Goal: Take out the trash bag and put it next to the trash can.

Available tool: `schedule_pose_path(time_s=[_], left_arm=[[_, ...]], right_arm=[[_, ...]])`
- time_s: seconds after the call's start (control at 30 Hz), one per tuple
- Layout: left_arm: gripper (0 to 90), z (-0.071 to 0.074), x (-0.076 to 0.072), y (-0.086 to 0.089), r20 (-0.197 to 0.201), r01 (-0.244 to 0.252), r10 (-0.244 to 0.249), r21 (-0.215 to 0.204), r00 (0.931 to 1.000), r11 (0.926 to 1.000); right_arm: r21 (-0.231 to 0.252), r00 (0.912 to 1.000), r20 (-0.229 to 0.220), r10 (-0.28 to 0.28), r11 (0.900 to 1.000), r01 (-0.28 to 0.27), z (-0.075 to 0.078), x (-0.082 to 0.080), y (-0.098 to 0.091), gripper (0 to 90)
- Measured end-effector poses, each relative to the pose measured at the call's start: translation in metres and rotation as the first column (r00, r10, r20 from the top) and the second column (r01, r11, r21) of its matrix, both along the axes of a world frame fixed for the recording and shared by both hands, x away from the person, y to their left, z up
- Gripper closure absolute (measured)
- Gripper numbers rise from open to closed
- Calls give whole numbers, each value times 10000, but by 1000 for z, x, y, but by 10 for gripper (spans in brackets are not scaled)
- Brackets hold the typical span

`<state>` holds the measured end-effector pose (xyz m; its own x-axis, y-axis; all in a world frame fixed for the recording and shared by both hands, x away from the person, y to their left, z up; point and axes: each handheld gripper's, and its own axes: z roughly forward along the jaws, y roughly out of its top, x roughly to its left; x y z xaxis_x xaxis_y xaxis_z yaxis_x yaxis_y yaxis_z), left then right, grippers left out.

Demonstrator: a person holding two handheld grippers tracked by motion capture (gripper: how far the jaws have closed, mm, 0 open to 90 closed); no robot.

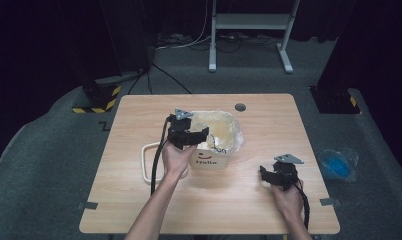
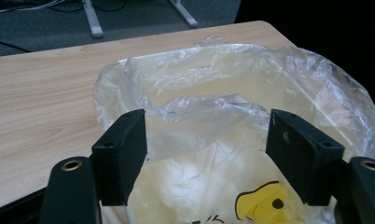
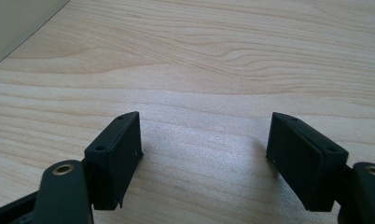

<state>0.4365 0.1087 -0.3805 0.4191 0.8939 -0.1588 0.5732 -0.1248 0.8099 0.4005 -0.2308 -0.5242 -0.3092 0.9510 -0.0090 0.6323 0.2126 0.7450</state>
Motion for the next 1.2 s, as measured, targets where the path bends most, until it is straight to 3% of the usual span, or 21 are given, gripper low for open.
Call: schedule_pose_path(time_s=[0.23,0.53,1.2], left_arm=[[294,-2,3,-6,-24,101,-101,158,9999,9998],[297,-2,5,-11,-81,280,-279,214,9996,9994],[303,-5,7,-17,-198,440,-435,274,9989,9987]], right_arm=[[-1,10000,54,-83,10000,83,0,1,-1,314],[491,9983,-489,-301,9983,325,9,5,-1,374],[992,9994,-94,339,9945,-328,72,15,23,385]])
